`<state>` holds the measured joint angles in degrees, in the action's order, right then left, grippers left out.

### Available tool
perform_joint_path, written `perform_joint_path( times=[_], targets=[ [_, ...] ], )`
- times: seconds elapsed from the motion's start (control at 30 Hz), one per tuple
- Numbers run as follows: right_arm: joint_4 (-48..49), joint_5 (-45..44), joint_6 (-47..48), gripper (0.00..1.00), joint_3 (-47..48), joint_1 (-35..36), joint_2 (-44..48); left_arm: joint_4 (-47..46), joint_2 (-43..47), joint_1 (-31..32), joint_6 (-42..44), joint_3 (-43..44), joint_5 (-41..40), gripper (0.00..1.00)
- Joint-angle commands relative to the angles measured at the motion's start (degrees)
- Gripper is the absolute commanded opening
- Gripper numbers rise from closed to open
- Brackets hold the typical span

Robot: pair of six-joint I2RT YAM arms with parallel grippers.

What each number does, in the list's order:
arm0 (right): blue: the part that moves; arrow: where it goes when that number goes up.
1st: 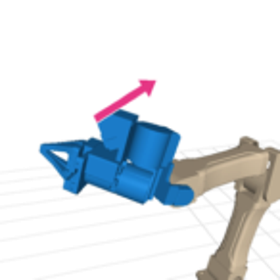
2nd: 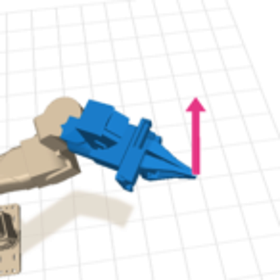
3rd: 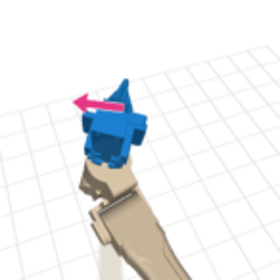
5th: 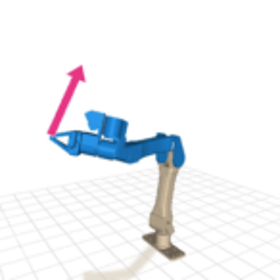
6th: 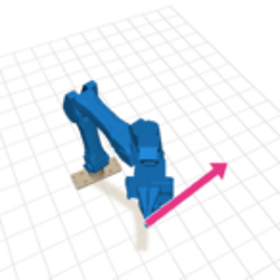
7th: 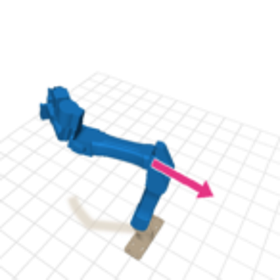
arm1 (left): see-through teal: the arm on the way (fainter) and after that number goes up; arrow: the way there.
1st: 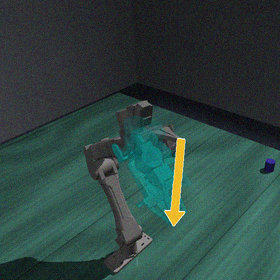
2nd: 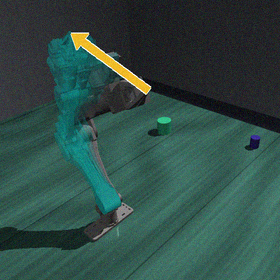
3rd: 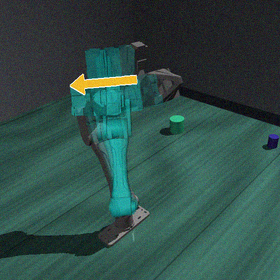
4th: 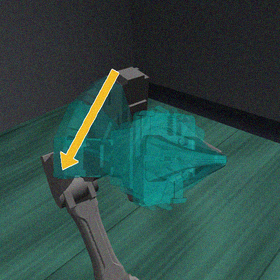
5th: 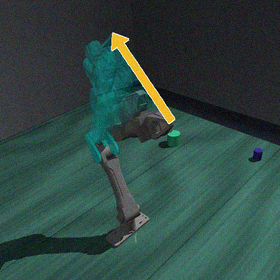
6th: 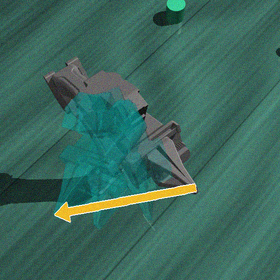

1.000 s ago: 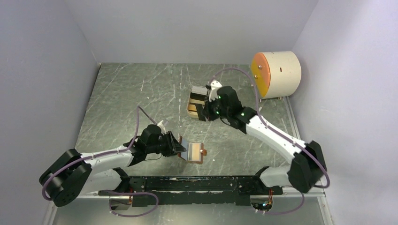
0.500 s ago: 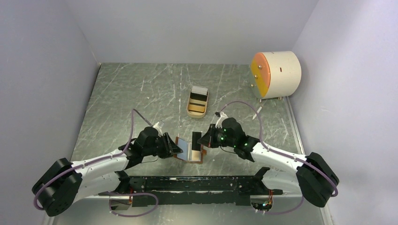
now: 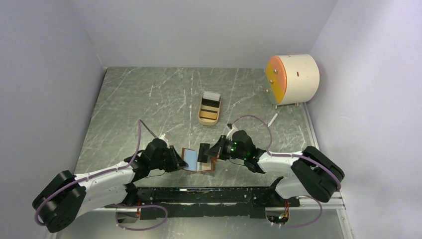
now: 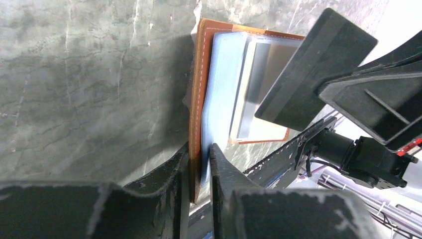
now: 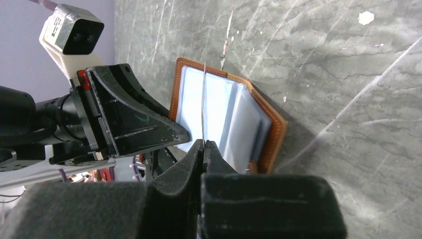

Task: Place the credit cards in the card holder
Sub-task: Insert the credit card into the card holder.

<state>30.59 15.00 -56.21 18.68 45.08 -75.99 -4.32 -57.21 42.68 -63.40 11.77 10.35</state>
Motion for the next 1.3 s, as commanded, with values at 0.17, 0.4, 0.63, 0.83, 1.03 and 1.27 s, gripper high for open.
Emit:
perform_joint_path(
  times=[0.17, 0.4, 0.63, 0.83, 1.03, 1.27],
  targets=[
    [7.8, -0.6, -2.5, 0.0, -0.9, 0.7, -6.0, -2.3, -0.7, -0.5, 0.9, -2.3, -0.1, 0.23],
    [7.8, -1.6, -2.4, 0.0, -1.9, 1.1, -8.2, -3.9, -2.2, -0.5, 1.2, -2.8, 1.0, 0.22],
    [12.5, -0.6, -4.1, 0.0, -2.8, 2.1, -11.2, -4.6, -2.0, -0.5, 0.9, -3.7, 1.2, 0.22],
    [16.3, 0.6, -6.1, 0.0, -3.1, 3.2, -13.4, -4.5, -1.8, -0.5, 0.9, -3.7, 1.0, 0.2],
    [22.0, 2.3, -9.4, 0.0, -4.0, 3.9, -16.8, -4.2, -1.8, -0.6, 0.8, -3.7, 0.7, 0.19],
    [23.7, 3.5, -11.3, 0.0, -4.1, 3.9, -19.6, -3.9, -1.8, -0.5, 0.9, -3.4, 0.6, 0.19]
  ],
)
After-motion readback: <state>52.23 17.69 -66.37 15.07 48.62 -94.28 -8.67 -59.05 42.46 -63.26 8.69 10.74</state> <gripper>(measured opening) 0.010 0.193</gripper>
